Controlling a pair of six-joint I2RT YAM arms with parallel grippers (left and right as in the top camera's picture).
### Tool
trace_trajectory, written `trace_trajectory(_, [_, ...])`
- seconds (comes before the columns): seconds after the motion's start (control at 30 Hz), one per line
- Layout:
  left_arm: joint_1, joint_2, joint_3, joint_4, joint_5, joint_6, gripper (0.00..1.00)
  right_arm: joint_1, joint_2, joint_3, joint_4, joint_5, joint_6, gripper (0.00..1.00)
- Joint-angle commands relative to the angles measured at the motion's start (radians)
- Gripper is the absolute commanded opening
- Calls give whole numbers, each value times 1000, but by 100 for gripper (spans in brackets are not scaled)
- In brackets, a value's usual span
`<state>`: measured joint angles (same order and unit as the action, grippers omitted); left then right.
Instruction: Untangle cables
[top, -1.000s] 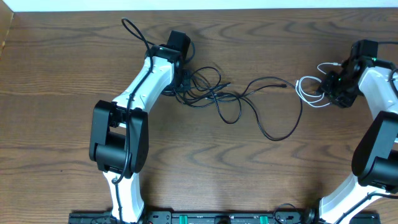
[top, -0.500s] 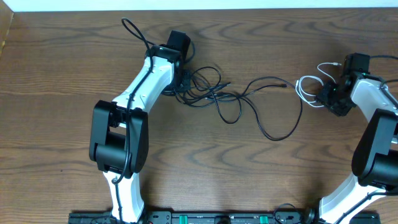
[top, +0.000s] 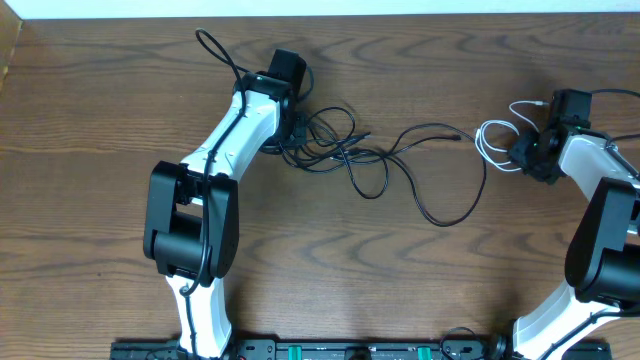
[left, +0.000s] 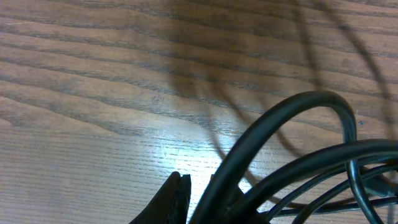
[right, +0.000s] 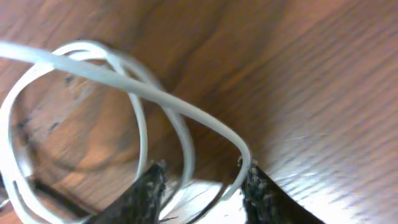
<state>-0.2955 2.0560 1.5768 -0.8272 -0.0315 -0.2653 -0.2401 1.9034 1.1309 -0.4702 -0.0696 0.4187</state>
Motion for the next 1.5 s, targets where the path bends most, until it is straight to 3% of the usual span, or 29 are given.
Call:
trace_trajectory(0.0, [3, 11, -9, -1, -2, -3, 17, 1, 2, -5, -51, -187, -68, 44])
trace_trajectory(0.37, [3, 11, -9, 0, -2, -3, 17, -31, -151, 35, -92, -160, -67, 53])
trace_trajectory(0.87, [3, 11, -9, 0, -2, -3, 17, -33, -20, 34, -34, -11, -5, 59])
trace_trajectory(1.2, [3, 11, -9, 0, -2, -3, 17, -13, 25, 34, 38, -11, -22, 57])
trace_trajectory(1.47, [3, 11, -9, 0, -2, -3, 17, -13, 80, 34, 48, -4, -27, 47])
